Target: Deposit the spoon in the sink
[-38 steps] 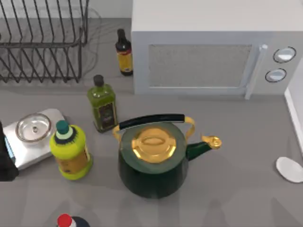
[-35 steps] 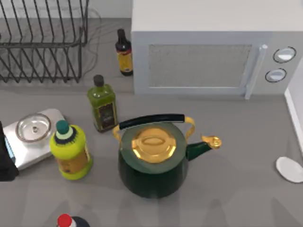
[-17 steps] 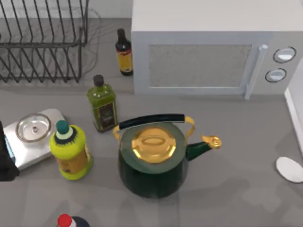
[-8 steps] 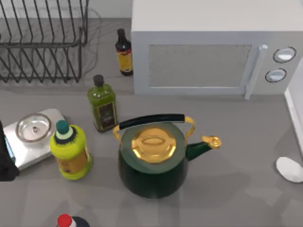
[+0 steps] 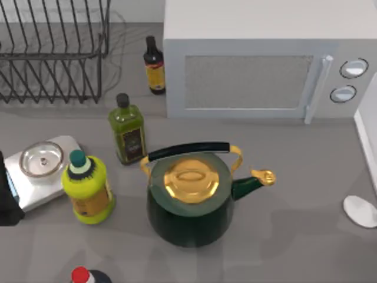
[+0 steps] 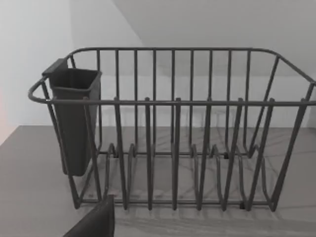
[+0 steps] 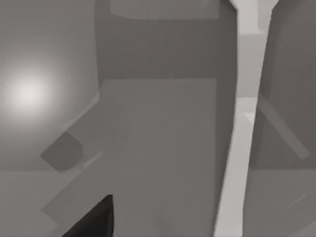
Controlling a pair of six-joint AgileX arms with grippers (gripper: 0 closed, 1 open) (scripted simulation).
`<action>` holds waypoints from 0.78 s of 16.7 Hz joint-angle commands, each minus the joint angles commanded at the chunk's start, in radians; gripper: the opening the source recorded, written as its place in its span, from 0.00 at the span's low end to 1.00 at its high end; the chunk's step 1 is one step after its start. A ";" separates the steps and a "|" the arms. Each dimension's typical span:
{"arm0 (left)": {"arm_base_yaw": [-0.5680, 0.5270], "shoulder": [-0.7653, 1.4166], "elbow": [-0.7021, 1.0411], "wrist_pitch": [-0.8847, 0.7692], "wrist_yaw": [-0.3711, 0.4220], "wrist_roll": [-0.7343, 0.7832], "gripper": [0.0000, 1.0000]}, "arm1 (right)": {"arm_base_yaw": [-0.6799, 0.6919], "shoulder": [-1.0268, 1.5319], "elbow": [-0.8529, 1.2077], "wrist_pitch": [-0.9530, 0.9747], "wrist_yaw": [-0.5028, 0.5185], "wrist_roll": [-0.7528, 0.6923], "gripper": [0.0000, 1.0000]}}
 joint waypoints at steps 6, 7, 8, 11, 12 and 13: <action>0.000 0.000 0.000 0.000 0.000 0.000 1.00 | -0.001 0.093 -0.104 0.191 0.000 0.001 1.00; 0.000 0.000 0.000 0.000 0.000 0.000 1.00 | -0.001 0.093 -0.104 0.191 0.000 0.001 1.00; 0.000 0.000 0.000 0.000 0.000 0.000 1.00 | -0.001 0.093 -0.104 0.191 0.000 0.001 1.00; 0.000 0.000 0.000 0.000 0.000 0.000 1.00 | -0.001 0.093 -0.104 0.191 0.000 0.001 0.85; 0.000 0.000 0.000 0.000 0.000 0.000 1.00 | -0.001 0.093 -0.104 0.191 0.000 0.001 0.77; 0.000 0.000 0.000 0.000 0.000 0.000 1.00 | -0.001 0.093 -0.104 0.191 0.000 0.001 0.70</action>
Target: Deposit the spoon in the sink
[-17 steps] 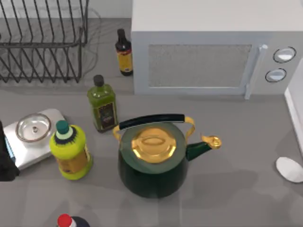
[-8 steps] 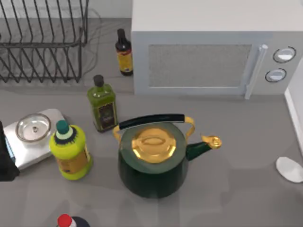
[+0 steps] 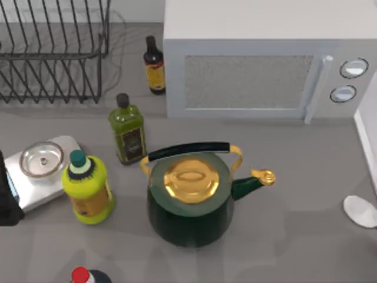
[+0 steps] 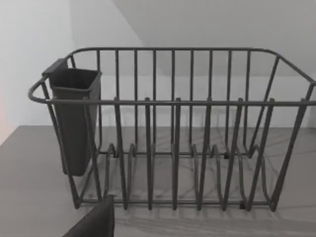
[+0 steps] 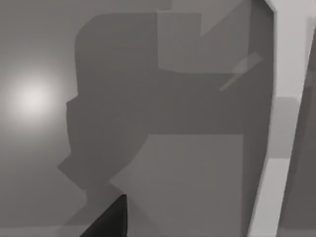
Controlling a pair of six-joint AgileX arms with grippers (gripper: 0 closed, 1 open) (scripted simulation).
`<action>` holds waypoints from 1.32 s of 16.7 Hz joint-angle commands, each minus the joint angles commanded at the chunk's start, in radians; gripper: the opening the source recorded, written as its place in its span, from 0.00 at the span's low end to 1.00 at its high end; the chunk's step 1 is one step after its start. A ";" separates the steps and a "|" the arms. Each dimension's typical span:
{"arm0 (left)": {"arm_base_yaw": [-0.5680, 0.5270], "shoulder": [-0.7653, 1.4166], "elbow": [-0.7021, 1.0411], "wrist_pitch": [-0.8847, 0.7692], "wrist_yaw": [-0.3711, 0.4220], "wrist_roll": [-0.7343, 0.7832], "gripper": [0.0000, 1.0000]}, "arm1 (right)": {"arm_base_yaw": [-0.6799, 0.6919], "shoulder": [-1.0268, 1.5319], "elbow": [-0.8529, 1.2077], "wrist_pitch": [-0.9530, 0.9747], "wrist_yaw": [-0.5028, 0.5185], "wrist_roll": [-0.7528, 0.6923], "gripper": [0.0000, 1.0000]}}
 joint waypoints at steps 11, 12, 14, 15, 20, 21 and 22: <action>0.000 0.000 0.000 0.000 0.000 0.000 1.00 | 0.000 0.000 0.000 0.000 0.000 0.000 0.00; 0.000 0.000 0.000 0.000 0.000 0.000 1.00 | 0.000 0.000 0.000 0.000 0.000 0.000 0.00; 0.000 0.000 0.000 0.000 0.000 0.000 1.00 | 0.000 0.000 0.000 0.000 0.000 0.000 0.00; 0.000 0.000 0.000 0.000 0.000 0.000 1.00 | 0.000 0.000 0.000 0.000 0.000 0.000 0.00; 0.000 0.000 0.000 0.000 0.000 0.000 1.00 | 0.000 -0.074 0.053 -0.114 -0.017 0.016 0.00; 0.000 0.000 0.000 0.000 0.000 0.000 1.00 | -0.001 -0.081 0.070 -0.138 -0.017 0.014 0.00; 0.000 0.000 0.000 0.000 0.000 0.000 1.00 | -0.001 -0.092 0.093 -0.173 -0.017 0.013 0.00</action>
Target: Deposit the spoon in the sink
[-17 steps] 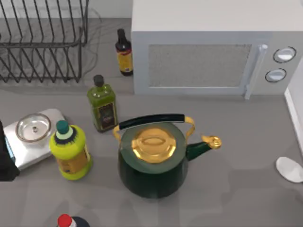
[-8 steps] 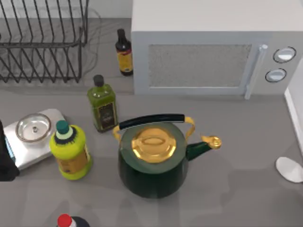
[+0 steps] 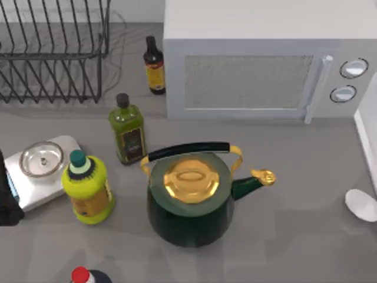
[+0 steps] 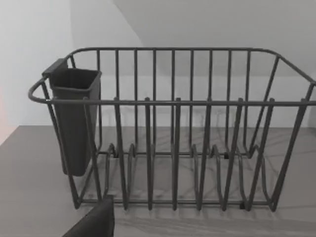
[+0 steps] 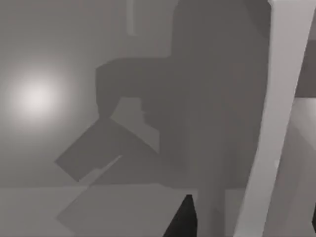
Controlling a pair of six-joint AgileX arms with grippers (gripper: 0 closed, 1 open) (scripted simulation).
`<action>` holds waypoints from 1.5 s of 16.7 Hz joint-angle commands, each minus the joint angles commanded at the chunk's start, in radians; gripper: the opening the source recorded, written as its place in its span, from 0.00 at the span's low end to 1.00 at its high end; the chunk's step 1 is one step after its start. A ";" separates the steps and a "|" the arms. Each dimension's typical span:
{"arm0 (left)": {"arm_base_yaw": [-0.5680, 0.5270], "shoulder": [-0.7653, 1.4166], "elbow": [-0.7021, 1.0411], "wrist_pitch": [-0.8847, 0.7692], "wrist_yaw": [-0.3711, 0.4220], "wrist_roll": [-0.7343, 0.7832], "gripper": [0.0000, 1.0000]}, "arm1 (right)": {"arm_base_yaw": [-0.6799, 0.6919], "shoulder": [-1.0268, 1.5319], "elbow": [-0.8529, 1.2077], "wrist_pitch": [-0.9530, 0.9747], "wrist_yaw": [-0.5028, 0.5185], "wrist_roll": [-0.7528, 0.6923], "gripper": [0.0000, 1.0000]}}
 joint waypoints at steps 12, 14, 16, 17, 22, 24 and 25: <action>0.000 0.000 0.000 0.000 0.000 0.000 1.00 | -0.003 -0.152 0.232 -0.383 0.000 -0.003 0.00; 0.000 0.000 0.000 0.000 0.000 0.000 1.00 | -0.001 -0.148 0.229 -0.381 0.000 -0.001 0.00; 0.000 0.000 0.000 0.000 0.000 0.000 1.00 | -0.004 -0.120 0.261 -0.394 0.000 -0.005 0.00; 0.000 0.000 0.000 0.000 0.000 0.000 1.00 | -0.007 -0.091 0.292 -0.408 0.000 -0.009 0.00; 0.000 0.000 0.000 0.000 0.000 0.000 1.00 | -0.028 0.174 0.609 -0.527 0.000 -0.042 0.00; 0.000 0.000 0.000 0.000 0.000 0.000 1.00 | -0.038 0.318 0.806 -0.593 0.000 -0.057 0.00; 0.000 0.000 0.000 0.000 0.000 0.000 1.00 | -0.044 0.395 0.916 -0.627 0.001 -0.064 0.00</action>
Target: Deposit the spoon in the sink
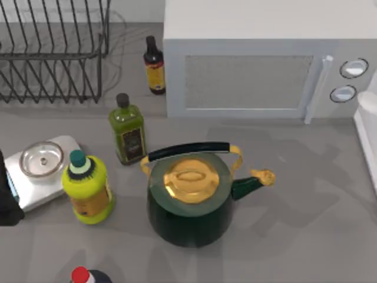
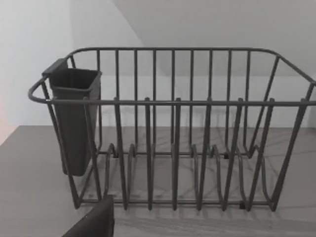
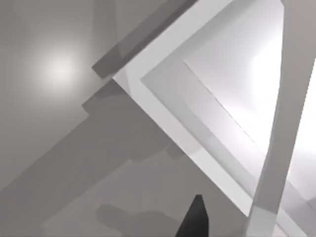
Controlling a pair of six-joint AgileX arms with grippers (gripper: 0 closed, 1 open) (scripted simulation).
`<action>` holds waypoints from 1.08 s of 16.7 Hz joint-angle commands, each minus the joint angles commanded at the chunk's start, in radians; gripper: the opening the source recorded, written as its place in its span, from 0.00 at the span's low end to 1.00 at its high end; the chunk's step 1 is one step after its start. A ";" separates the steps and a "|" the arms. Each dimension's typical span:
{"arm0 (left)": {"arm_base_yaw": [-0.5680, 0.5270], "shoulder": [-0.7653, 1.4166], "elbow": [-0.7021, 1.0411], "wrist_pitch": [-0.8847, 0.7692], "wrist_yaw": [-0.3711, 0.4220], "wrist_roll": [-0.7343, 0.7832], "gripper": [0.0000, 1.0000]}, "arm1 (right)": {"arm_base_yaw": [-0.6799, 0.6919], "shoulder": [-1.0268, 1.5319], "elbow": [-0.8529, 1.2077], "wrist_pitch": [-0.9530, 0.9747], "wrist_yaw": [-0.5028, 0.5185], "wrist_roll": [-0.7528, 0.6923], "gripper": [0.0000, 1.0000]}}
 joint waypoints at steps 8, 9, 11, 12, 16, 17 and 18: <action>0.000 0.000 0.000 0.000 0.000 0.000 1.00 | -0.049 0.580 0.888 -0.244 0.002 -0.034 0.00; 0.000 0.000 0.000 0.000 0.000 0.000 1.00 | -0.054 0.635 0.972 -0.264 0.002 -0.035 0.00; 0.000 0.000 0.000 0.000 0.000 0.000 1.00 | -0.063 0.727 1.110 -0.296 0.002 -0.037 0.00; 0.000 0.000 0.000 0.000 0.000 0.000 1.00 | -0.067 0.764 1.163 -0.307 0.001 -0.037 0.00; 0.000 0.000 0.000 0.000 0.000 0.000 1.00 | -0.074 0.838 1.272 -0.327 0.001 -0.036 0.00; 0.000 0.000 0.000 0.000 0.000 0.000 1.00 | -0.074 0.840 1.274 -0.328 0.001 -0.036 0.00; 0.000 0.000 0.000 0.000 0.000 0.000 1.00 | -0.074 0.840 1.274 -0.328 0.001 -0.036 0.00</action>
